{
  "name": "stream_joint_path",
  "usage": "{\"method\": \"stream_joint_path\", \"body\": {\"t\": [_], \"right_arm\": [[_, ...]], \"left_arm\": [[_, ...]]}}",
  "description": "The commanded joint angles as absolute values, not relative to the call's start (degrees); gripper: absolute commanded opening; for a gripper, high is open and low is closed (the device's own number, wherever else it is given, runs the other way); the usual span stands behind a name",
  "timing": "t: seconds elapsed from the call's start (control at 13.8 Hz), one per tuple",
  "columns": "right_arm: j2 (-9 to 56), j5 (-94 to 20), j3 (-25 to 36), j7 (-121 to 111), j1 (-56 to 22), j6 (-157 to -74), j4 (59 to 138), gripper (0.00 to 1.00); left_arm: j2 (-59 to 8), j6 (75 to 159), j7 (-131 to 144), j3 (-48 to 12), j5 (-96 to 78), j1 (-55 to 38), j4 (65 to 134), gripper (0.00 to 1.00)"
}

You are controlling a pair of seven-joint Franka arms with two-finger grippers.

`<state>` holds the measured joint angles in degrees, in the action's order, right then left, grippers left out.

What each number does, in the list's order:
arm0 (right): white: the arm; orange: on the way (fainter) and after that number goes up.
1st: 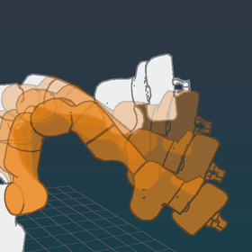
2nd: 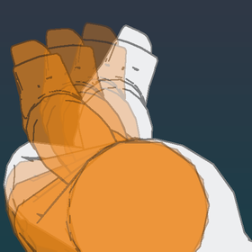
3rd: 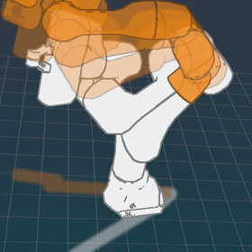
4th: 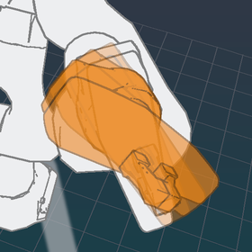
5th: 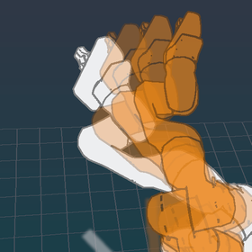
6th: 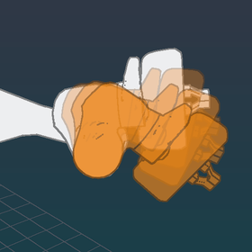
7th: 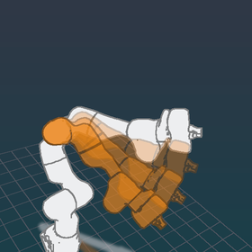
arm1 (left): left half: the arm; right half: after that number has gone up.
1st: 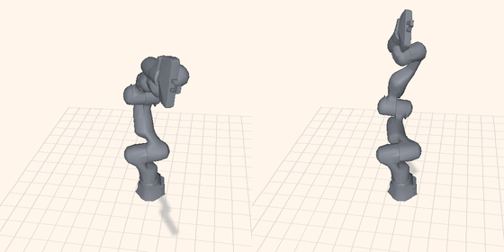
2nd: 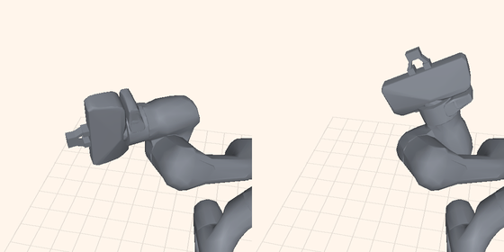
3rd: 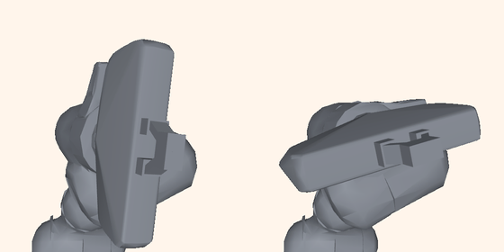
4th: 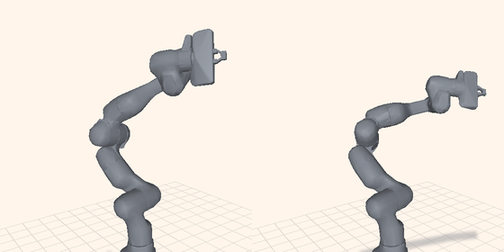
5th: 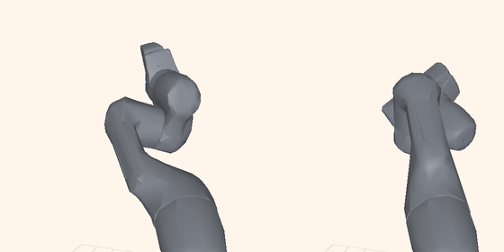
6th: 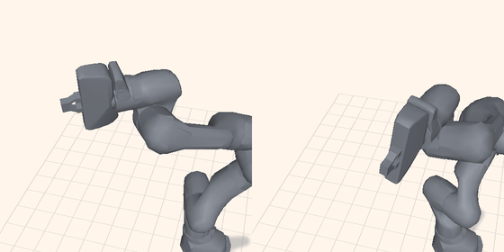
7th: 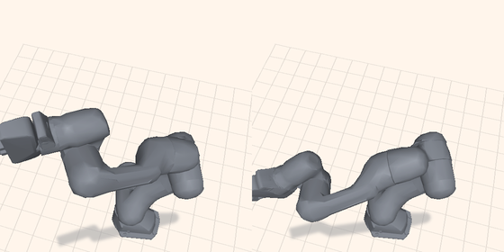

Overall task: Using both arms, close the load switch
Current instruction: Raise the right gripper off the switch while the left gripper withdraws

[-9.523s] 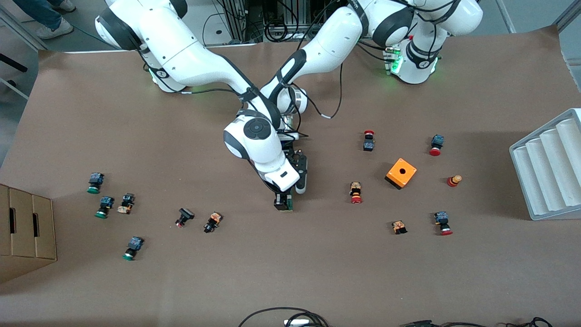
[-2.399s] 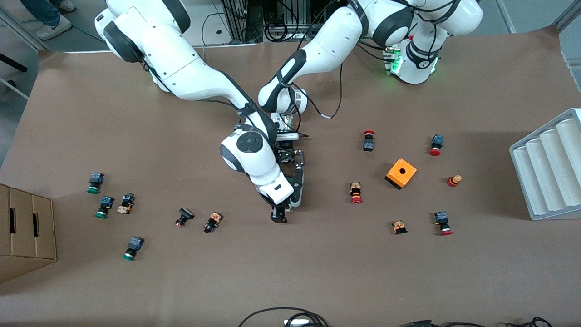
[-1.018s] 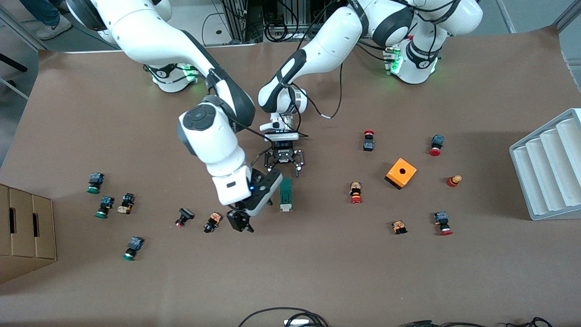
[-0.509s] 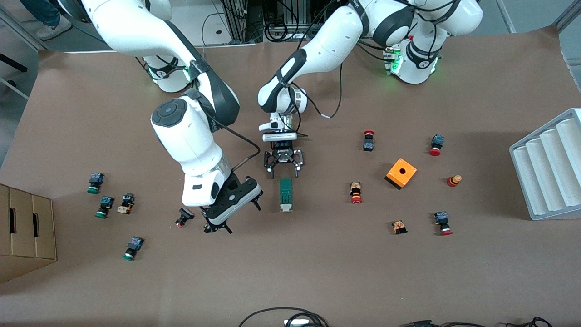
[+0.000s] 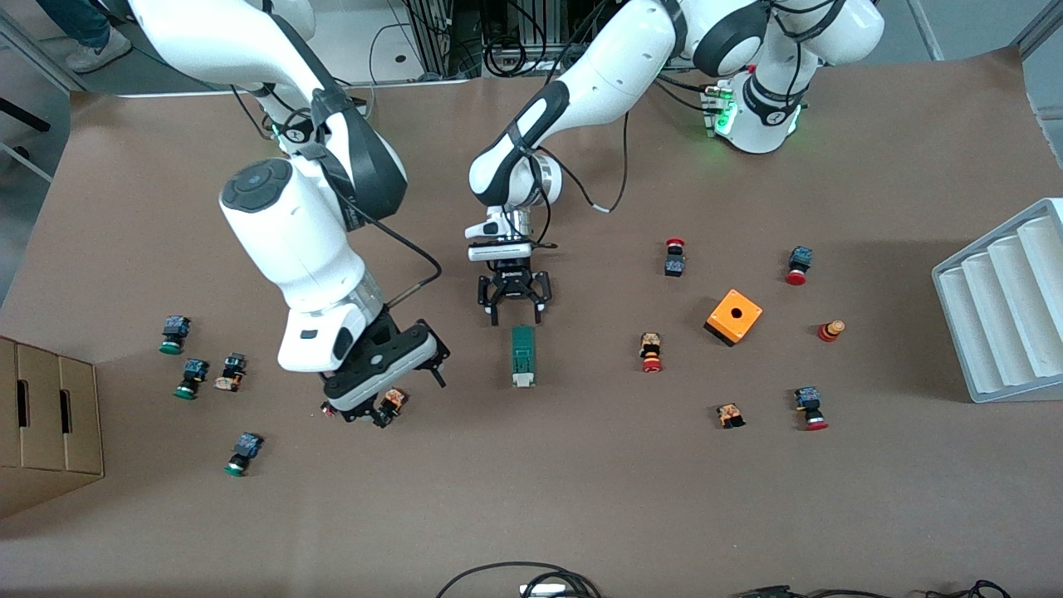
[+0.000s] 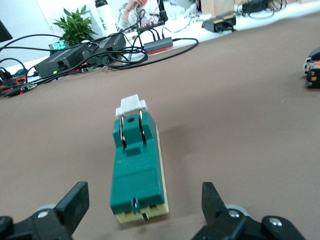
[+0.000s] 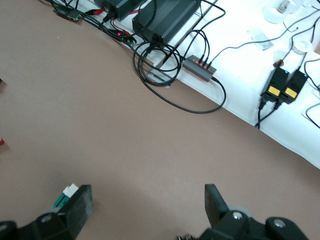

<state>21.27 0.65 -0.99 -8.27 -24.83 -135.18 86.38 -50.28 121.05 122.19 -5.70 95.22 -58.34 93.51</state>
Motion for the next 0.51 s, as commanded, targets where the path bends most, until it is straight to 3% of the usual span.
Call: {"method": "stream_joint_path", "body": {"t": [0.0,0.44], "right_arm": [[18.1,-1.5,-1.3,-8.4,-23.6,-130.1,87.3,1.0],[14.2,-11.3,-1.3,-8.4,-17.7,-118.9,87.3,1.0]], "left_arm": [[-45.5,122.8,112.3,-5.8,89.6,-57.3,96.0,0.99],[-38.9,128.0,89.5,-5.8,73.9,-54.8,96.0,1.0]]}}
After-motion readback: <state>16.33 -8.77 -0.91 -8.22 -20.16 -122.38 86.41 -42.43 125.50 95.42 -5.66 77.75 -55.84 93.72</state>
